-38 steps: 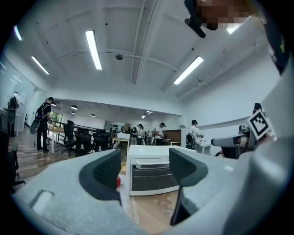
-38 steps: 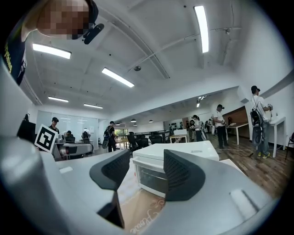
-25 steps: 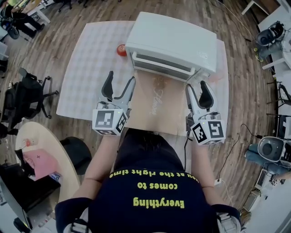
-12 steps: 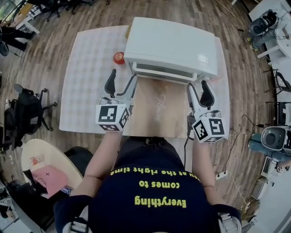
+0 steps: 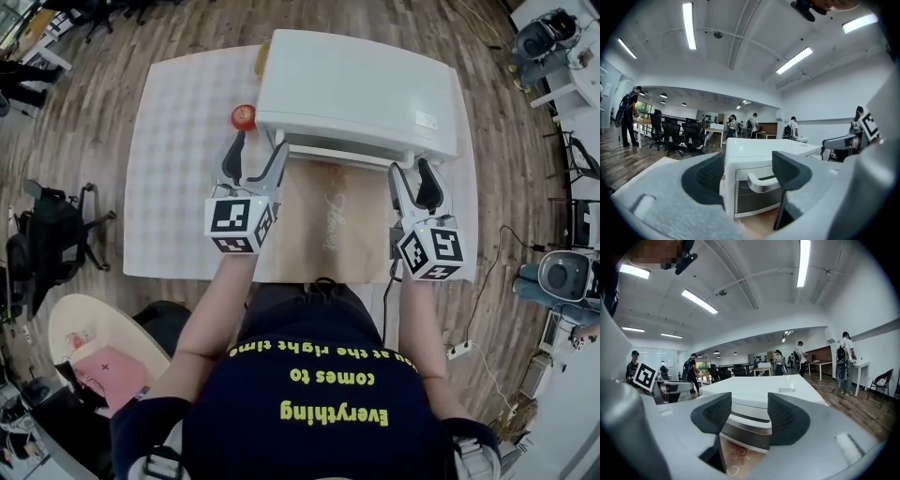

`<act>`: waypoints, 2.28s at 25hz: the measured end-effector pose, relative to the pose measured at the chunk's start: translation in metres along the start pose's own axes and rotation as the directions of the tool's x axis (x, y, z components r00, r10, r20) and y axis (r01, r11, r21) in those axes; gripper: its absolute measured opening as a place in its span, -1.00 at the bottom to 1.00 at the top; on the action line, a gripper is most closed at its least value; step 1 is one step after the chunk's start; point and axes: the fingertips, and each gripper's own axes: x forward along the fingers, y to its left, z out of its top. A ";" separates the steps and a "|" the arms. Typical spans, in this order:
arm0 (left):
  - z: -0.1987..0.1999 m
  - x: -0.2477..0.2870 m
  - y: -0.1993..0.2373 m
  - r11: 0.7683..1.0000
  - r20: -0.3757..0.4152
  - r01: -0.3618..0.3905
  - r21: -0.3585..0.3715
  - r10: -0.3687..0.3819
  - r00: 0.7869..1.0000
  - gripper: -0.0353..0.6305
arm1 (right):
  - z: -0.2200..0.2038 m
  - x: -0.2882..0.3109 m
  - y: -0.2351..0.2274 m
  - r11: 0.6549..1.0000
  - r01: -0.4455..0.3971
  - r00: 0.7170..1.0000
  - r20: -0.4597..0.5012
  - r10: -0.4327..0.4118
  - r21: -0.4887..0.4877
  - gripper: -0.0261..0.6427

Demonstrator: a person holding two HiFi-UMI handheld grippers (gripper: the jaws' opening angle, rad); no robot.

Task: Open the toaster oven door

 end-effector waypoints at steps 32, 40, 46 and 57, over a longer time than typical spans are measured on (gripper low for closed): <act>-0.050 0.012 0.005 0.999 -0.105 -0.031 0.031 0.034 0.994 0.06 | -0.056 0.018 -0.016 0.996 0.046 0.982 -0.181 -0.060 -0.081 -0.19; -0.063 -0.011 0.000 1.000 -0.112 -0.015 0.023 0.018 0.994 0.06 | -0.068 -0.006 -0.007 0.997 0.037 0.978 -0.204 -0.051 -0.069 -0.21; -0.073 -0.026 -0.004 1.000 -0.115 -0.017 0.013 0.018 0.993 0.06 | -0.080 -0.031 -0.015 0.997 0.073 0.976 -0.205 -0.073 -0.006 -0.30; -0.092 -0.046 -0.010 1.000 -0.114 -0.026 -0.004 0.025 0.993 0.02 | -0.101 -0.043 -0.022 0.988 0.043 0.973 -0.229 -0.008 0.148 -0.43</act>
